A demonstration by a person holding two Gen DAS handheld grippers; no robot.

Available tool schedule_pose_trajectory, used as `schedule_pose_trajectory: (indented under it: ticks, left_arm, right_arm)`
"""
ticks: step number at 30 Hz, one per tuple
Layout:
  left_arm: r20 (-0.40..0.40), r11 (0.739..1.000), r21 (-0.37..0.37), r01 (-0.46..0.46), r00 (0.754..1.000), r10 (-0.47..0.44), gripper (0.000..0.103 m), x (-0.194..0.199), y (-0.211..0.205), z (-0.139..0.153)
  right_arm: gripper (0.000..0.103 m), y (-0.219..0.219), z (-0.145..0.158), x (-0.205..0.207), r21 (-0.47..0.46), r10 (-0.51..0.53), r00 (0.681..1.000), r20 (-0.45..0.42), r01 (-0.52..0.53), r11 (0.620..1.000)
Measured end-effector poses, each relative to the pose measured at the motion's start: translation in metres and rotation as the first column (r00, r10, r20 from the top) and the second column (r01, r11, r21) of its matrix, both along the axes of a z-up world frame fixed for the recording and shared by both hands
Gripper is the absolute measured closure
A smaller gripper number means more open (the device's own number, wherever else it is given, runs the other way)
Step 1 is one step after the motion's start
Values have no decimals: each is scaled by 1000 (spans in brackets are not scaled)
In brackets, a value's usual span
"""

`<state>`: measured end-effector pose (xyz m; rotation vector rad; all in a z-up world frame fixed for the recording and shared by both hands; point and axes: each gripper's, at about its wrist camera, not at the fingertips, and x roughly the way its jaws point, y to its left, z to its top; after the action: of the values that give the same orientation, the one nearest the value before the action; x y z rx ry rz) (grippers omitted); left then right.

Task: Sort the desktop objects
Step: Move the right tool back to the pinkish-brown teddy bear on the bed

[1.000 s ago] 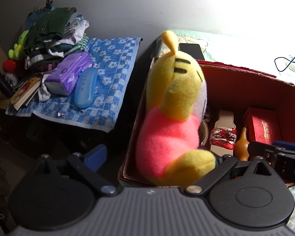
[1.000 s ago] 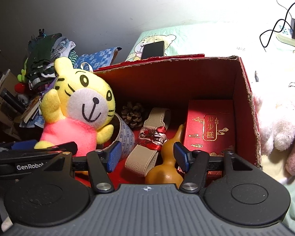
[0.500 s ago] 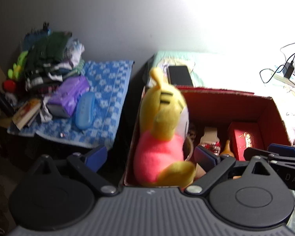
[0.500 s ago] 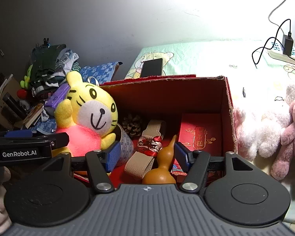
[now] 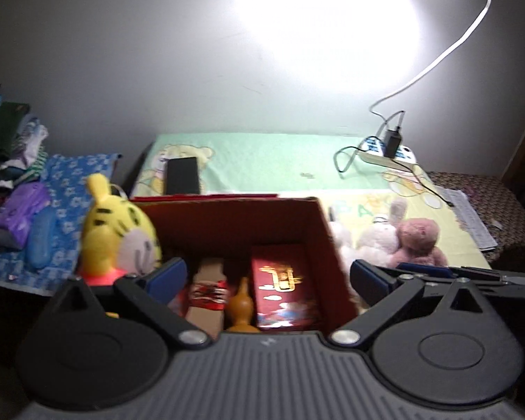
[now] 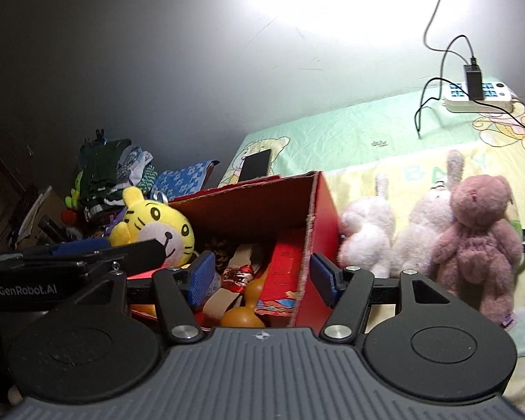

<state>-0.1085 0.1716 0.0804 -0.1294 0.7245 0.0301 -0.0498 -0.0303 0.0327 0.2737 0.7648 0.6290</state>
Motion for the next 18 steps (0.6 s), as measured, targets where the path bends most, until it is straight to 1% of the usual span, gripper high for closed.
schedule_pose_trajectory:
  ticks: [3,6,9,11,13,15,17,18]
  left_arm:
    - [-9,998,-6,69,998,-69,3,8,-37,-5]
    - [-21,985,-51,167,985,-168,3,16,-78,-13]
    - [-28,968,-97,230,972,-234,3,26,-111,-24]
    - [-41,959,-123,254,965,-261,3,34,-128,-34]
    - [-68,947,-174,269,957,-284,3,42,-143,-45]
    - [-73,933,-211,290,948,-311,2,49,-158,-55]
    - [-86,933,-219,286,947,-311,1,58,-170,-67]
    - [-93,932,-235,275,948,-303,1,62,-173,-73]
  right_arm:
    - [40,-42,-1,2,20,-61,998,1,61,998]
    - [40,-77,-7,10,1,-123,992,-7,123,992]
    - [40,-106,-17,19,-11,-175,984,-33,175,985]
    - [40,-125,-24,24,-20,-199,979,-46,198,980]
    - [40,-139,-30,28,-40,-216,975,-48,214,976]
    - [40,-152,-36,31,-47,-224,973,-53,221,974]
    - [40,-167,-44,37,-53,-228,971,-69,225,973]
    - [40,-171,-47,40,-56,-229,971,-74,225,973]
